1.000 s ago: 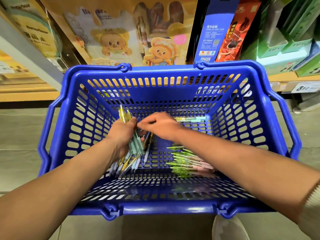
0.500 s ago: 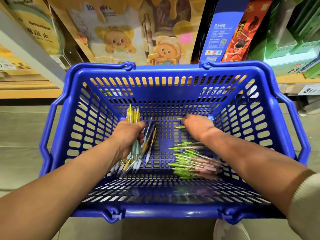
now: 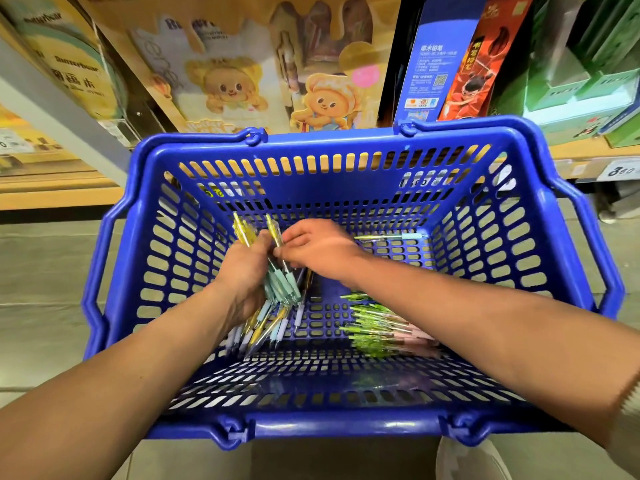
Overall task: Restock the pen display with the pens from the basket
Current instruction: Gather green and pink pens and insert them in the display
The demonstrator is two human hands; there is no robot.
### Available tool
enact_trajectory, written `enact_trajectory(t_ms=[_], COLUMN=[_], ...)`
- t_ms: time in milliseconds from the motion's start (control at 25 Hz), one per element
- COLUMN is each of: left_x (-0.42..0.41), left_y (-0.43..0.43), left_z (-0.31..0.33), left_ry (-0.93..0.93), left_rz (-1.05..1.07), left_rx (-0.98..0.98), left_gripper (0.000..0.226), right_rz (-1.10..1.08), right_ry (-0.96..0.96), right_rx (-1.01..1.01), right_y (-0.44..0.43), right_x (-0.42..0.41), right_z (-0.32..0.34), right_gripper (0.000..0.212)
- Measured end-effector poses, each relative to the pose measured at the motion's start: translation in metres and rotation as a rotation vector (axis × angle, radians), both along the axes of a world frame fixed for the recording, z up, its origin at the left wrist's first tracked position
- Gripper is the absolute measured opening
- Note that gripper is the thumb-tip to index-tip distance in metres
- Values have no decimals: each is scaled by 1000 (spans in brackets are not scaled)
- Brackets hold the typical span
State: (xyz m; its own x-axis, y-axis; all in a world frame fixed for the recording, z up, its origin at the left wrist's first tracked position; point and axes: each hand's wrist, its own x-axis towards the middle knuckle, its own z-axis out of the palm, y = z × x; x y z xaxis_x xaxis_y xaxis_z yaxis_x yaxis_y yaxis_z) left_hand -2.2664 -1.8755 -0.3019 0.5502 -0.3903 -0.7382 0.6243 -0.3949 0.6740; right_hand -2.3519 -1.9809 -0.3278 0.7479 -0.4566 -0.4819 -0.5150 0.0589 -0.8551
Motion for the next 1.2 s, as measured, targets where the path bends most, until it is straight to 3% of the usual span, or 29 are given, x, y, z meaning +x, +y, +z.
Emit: enact_trajectory(t_ms=[120, 240, 400, 480, 560, 600, 720, 840, 960, 1080, 1200], left_x=[0, -4, -6, -7, -7, -6, -3, -3, -4, -4, -6], left_y=[1, 0, -1, 0, 2, 3, 5, 4, 4, 5, 0], left_z=[0, 4, 8, 9, 12, 13, 12, 11, 11, 13, 18], left_ry=[49, 45, -29, -31, -21, -18, -25, -34, -13, 9, 29], left_rz=[-22, -47, -107, -123, -151, -167, -193, -188, -195, -187, -182], left_rx=[-5, -25, 34, 62, 79, 83, 98, 116, 121, 100, 63], left_gripper=[49, 41, 29, 23, 17, 15, 23, 28, 20, 18, 19], right_rz=[-44, -13, 66, 101, 328, 438, 678, 744, 753, 682, 585], right_ry=[-2, -66, -79, 143, 453, 577, 731, 688, 652, 555, 379], right_rx=[18, 88, 199, -136, -673, -826, -961, -1083, -984, -700, -467], right_y=[2, 3, -17, -38, -60, -68, -81, -82, -85, -86, -65], right_x=[-1, -4, -15, -26, -44, -53, -63, -60, -62, -59, -37], right_z=[-5, -7, -12, -22, -34, -39, -47, -54, -53, -41, -21], right_gripper=[17, 7, 13, 18, 35, 45, 63, 61, 47, 8, 13])
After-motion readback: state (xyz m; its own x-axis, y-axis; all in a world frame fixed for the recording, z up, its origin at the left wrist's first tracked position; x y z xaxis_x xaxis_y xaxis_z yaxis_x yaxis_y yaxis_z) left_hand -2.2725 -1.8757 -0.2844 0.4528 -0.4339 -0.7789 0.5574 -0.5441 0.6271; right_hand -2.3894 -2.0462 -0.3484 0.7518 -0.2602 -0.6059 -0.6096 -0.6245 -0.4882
